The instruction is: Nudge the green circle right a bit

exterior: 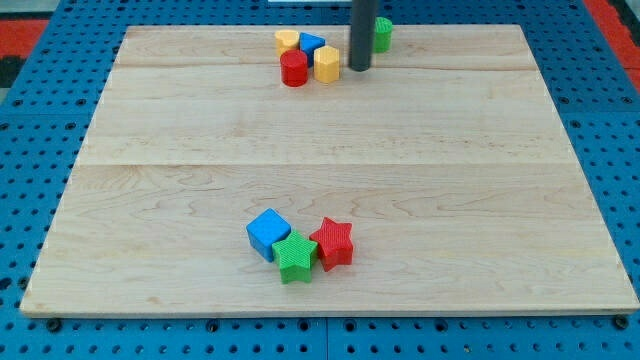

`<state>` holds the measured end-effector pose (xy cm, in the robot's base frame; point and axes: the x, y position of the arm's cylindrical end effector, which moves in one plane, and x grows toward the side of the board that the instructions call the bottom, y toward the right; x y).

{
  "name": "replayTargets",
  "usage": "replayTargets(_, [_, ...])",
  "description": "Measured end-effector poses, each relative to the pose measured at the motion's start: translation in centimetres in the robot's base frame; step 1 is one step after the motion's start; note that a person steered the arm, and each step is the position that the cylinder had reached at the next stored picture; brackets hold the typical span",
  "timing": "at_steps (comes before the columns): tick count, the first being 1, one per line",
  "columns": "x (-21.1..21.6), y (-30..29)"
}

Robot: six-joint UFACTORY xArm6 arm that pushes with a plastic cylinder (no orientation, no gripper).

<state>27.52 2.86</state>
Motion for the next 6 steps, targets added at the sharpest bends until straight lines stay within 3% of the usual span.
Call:
replayTargets(4, [-8.3, 1.1])
replayTargets(6, [-6.4, 8.9])
